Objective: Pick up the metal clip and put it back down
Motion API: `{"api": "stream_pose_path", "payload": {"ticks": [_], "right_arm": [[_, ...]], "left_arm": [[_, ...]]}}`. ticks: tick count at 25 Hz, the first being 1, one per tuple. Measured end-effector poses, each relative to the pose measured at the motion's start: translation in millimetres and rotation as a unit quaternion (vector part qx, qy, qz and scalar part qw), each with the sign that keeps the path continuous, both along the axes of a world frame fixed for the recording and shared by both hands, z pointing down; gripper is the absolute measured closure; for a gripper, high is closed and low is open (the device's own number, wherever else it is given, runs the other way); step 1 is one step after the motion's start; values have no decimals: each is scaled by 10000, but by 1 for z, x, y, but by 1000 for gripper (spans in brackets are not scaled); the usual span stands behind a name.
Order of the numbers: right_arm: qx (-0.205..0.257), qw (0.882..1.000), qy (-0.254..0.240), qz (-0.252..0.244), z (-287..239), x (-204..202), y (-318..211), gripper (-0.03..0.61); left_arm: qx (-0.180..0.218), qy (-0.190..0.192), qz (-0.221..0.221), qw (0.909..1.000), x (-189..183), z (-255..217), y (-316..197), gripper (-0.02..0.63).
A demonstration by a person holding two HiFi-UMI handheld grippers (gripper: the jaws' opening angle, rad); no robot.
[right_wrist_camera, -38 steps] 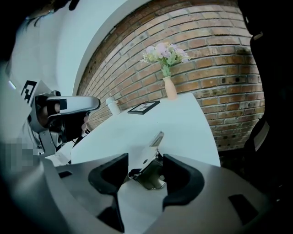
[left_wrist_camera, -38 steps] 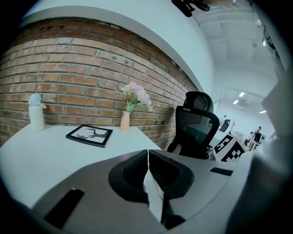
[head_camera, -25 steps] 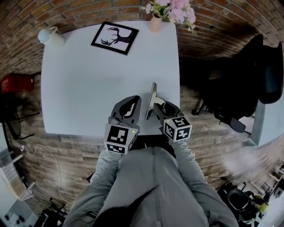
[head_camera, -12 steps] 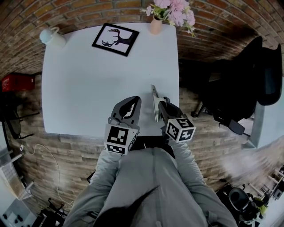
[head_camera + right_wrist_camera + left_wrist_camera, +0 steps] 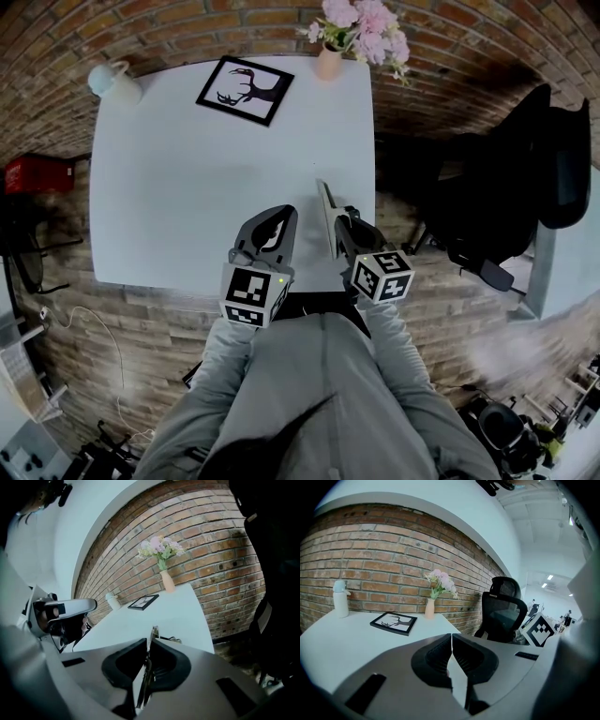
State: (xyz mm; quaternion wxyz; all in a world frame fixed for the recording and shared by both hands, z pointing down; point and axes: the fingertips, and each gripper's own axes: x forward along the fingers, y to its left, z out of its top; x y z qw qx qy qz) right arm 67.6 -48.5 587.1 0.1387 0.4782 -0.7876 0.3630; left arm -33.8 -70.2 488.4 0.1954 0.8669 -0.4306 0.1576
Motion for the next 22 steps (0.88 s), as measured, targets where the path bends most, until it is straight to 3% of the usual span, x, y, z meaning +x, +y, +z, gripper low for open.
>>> {"api": "stream_pose_path", "payload": {"ticks": [11,22], "right_arm": [[590,9982,37,-116,-48,12,-18,543],[1672,9851,275,-282,-139,33,-26,543]], "left_arm": [[283,57,-149,9995,0,-27,-7,584],[716,142,-187,9972,3,-70,-9,584]]}}
